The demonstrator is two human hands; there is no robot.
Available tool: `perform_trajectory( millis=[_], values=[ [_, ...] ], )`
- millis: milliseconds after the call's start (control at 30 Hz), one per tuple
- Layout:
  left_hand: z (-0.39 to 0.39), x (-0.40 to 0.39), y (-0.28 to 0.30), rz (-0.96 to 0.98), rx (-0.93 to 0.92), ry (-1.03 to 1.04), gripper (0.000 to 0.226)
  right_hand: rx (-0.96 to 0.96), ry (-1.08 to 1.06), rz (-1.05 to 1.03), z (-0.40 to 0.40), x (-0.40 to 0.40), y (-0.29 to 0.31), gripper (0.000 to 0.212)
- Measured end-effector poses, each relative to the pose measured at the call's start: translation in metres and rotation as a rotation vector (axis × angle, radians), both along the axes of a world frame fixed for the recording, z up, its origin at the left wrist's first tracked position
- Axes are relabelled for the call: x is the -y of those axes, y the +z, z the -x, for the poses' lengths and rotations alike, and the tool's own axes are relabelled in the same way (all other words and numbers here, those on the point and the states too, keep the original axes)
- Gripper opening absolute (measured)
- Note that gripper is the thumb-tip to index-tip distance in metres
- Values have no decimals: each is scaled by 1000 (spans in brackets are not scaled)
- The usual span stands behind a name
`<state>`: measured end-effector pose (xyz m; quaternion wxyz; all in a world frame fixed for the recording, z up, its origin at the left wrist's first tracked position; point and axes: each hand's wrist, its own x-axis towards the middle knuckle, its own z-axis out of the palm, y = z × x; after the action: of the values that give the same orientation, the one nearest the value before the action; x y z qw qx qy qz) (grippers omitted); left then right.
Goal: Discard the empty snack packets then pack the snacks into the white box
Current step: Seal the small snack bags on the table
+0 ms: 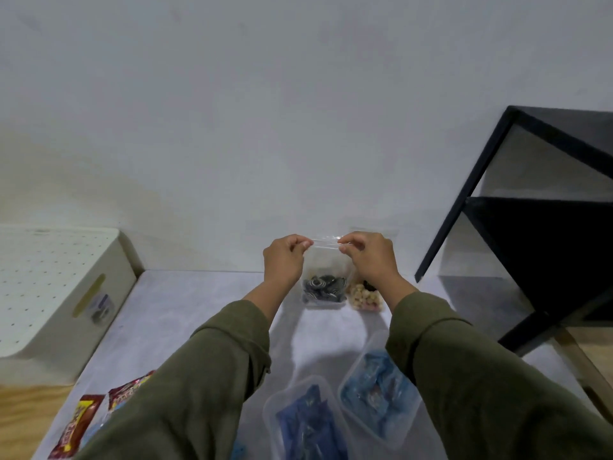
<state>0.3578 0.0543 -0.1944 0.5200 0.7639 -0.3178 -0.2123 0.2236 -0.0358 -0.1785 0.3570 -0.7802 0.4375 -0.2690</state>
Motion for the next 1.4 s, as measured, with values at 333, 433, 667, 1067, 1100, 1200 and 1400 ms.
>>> perform_trajectory(
  millis=[333,433,667,1067,1100,1200,1400],
  values=[
    [-2,24,-49,1,-61,39,17,44,-50,-41,-7,27,-47,16],
    [-6,36,-57,-10,-70,51,16,47,-55,-62,-11,38,-55,14],
    [-17,56,-63,1,-58,87,15,71,-54,-82,-24,55,-60,15],
    [-26,60,-63,-41,-24,101,30,62,-73,2,-34,65,-68,19],
    [-26,58,-63,-46,-26,96,31,61,-69,25,-34,64,-69,20],
    [-27,54,-61,-57,-35,77,34,55,-64,89,-33,62,-66,24],
    [-24,44,-47,-116,-13,-9,54,-24,-8,118,-31,54,-52,45]
  ],
)
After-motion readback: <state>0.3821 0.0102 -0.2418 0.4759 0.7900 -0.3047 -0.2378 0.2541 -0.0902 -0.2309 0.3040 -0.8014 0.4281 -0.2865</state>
